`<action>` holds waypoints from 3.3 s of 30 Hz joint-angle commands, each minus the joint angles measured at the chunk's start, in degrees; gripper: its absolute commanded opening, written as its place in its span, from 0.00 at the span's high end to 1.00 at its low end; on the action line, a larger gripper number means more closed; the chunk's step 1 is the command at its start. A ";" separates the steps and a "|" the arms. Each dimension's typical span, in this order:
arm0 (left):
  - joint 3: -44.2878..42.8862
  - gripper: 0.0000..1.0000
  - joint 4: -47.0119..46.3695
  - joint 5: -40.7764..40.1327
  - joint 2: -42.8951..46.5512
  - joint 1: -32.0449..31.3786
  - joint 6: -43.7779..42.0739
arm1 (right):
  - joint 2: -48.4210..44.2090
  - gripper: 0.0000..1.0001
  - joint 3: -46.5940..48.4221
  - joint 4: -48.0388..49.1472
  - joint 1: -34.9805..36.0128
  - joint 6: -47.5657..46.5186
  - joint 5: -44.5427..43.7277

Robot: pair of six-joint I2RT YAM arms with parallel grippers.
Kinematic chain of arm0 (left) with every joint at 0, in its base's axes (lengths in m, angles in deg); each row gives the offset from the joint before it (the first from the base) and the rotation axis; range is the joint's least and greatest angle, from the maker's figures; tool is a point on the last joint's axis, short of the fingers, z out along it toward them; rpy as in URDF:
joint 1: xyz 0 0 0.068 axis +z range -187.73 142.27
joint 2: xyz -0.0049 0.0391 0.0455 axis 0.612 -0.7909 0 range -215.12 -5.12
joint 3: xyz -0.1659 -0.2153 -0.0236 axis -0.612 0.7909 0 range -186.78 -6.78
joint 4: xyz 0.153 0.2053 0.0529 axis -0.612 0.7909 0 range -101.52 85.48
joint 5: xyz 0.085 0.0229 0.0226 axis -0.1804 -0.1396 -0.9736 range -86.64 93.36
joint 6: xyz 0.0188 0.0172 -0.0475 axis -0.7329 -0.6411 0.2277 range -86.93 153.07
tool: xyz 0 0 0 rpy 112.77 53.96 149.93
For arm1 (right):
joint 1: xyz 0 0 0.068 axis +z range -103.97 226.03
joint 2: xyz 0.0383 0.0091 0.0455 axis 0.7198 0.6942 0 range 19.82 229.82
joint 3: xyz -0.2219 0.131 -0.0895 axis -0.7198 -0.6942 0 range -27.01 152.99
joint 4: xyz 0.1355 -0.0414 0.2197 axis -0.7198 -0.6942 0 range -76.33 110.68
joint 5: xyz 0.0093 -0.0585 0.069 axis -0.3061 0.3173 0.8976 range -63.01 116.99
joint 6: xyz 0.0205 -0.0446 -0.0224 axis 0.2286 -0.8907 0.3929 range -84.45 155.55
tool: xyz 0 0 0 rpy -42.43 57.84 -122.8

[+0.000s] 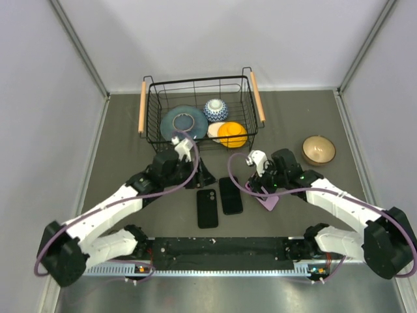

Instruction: Put the phone into the phone case

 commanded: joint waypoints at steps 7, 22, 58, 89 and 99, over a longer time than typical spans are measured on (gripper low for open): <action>-14.19 0.34 -10.00 0.01 -23.06 -7.72 -1.27 | -3.03 0.51 -2.07 6.55 2.51 -0.74 3.06; -23.87 0.38 -13.95 6.43 -39.43 -9.83 -1.98 | -5.85 0.51 -2.51 7.16 2.86 -1.27 4.29; -34.49 1.00 -8.70 14.18 -39.36 -10.80 3.91 | -20.52 0.01 8.72 -3.37 3.56 7.26 -5.29; -34.25 1.00 6.71 -14.05 -12.47 -6.05 23.41 | -21.06 0.62 -1.63 32.91 28.07 -21.56 -43.77; -29.85 1.00 6.96 -12.64 -10.35 -6.05 29.48 | -13.94 0.59 0.21 37.31 30.63 -28.07 -47.30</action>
